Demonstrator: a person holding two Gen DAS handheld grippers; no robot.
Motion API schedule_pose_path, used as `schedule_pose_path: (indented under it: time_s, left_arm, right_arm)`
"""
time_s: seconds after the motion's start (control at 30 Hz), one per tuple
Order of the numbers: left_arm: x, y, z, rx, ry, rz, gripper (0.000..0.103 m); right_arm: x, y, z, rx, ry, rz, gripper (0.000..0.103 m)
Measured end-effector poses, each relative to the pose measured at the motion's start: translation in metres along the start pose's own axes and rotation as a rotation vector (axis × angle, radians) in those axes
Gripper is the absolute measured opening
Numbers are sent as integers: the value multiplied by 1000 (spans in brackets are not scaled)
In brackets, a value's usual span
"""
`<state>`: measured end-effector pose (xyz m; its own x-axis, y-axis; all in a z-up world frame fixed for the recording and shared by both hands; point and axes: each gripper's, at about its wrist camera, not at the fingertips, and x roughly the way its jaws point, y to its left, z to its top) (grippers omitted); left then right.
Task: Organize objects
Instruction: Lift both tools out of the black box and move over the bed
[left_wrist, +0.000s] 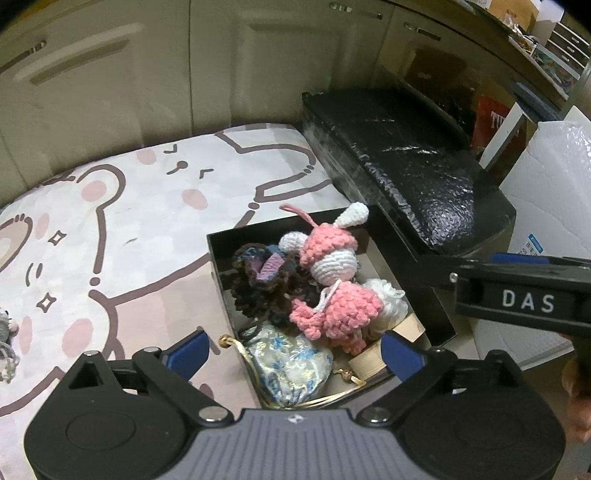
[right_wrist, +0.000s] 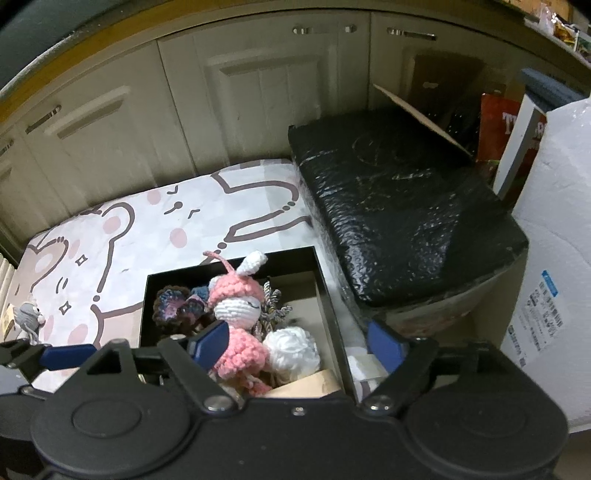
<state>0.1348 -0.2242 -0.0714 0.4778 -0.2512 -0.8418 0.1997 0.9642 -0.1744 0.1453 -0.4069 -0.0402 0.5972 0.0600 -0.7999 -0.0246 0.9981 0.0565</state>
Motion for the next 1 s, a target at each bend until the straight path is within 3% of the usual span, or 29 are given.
schedule_pose_path:
  time_s: [0.3, 1.0]
  left_arm:
    - [-16, 14, -3, -38, -27, 17, 103]
    - [-50, 54, -16, -107, -88, 44, 103]
  right_arm:
    - [-15, 1, -4, 1, -31, -22, 103]
    - [-28, 15, -13, -13, -19, -67, 103]
